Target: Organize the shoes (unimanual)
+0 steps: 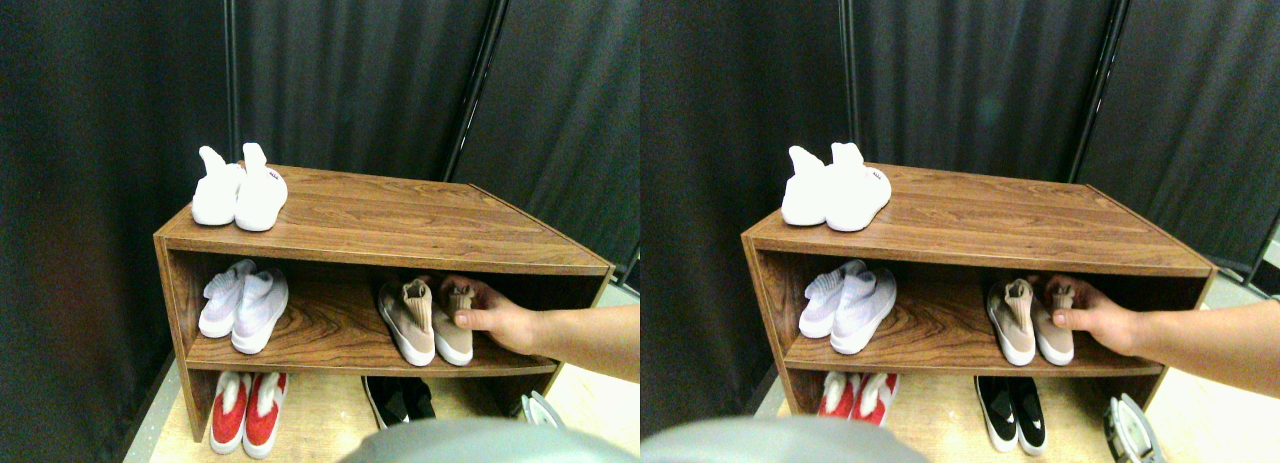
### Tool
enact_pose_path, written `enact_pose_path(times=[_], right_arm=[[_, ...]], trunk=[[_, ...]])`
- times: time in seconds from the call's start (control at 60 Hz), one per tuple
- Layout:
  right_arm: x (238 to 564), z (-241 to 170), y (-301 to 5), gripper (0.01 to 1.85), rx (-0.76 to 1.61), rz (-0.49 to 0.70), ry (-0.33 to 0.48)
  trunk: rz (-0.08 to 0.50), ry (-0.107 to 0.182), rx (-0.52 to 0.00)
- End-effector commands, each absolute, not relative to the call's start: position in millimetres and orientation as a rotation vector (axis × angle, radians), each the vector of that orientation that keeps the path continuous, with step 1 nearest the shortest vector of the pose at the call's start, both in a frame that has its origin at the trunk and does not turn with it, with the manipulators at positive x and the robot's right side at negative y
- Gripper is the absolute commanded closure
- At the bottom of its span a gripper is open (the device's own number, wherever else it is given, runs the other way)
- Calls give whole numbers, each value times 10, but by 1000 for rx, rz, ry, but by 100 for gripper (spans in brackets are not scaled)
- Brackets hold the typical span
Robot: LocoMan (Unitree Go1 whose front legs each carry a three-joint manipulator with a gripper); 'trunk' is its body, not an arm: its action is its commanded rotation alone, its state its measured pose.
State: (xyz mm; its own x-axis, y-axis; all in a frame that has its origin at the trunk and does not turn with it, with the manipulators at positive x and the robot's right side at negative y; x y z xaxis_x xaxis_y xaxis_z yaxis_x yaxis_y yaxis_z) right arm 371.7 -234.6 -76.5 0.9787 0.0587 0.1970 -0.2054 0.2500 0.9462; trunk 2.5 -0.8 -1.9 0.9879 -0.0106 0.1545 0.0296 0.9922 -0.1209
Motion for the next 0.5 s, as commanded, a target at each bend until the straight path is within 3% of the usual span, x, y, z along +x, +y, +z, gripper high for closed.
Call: enact_pose_path(times=[0.017,0.5], right_arm=[[3703,-709,-2291,180,1319,204,-155],[3639,-700,-2259,180,1316,205,-158]], trunk=[[-8,-172,-139],[-24,-159,-121]])
